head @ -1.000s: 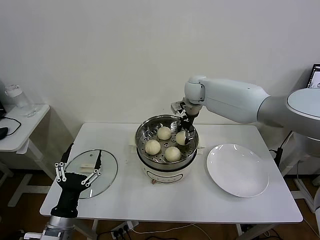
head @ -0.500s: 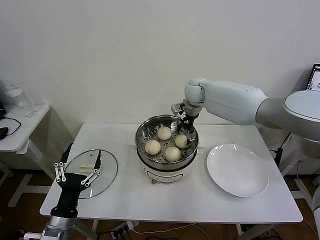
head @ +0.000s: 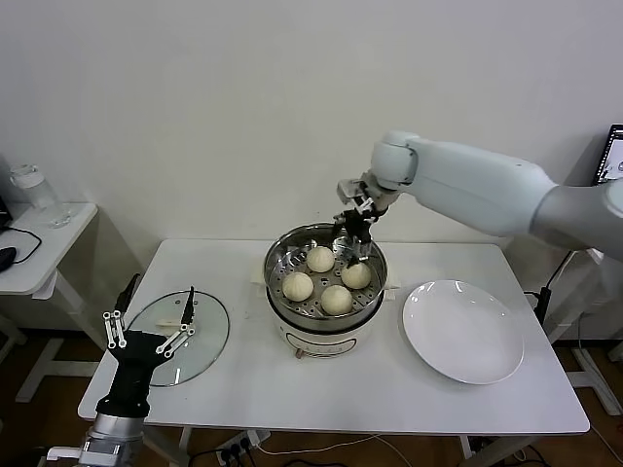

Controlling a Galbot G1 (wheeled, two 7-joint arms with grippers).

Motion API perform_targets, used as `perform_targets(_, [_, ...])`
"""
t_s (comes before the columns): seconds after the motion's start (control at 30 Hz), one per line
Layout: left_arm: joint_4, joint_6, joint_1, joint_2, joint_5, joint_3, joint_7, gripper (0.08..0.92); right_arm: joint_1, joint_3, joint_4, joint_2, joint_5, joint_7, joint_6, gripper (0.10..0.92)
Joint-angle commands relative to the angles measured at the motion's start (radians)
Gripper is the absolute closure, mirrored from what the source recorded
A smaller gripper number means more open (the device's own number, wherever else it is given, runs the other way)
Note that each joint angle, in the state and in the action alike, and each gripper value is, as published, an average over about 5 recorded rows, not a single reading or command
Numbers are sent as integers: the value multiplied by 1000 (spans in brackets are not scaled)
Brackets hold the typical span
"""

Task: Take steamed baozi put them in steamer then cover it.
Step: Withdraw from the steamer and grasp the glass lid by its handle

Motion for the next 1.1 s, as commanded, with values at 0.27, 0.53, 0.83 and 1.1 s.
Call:
perform_targets(0.27, [-11, 162, -51, 29, 381, 20, -164, 177, -515, 589, 380, -401, 77, 1336, 222, 203])
perform_targets(0.53, [34, 138, -79, 50, 472, 5, -162, 177, -1082, 1202, 443, -380, -7, 1397, 265, 203])
perform_targets(0.83, [156, 96, -94, 70, 629, -18, -125, 177, -1555, 1662, 499, -164, -107, 1333, 309, 203])
perform_targets(1.1, [281, 145, -91, 95, 832, -22, -108, 177, -1833, 1848, 558, 21, -180, 1282, 379, 203])
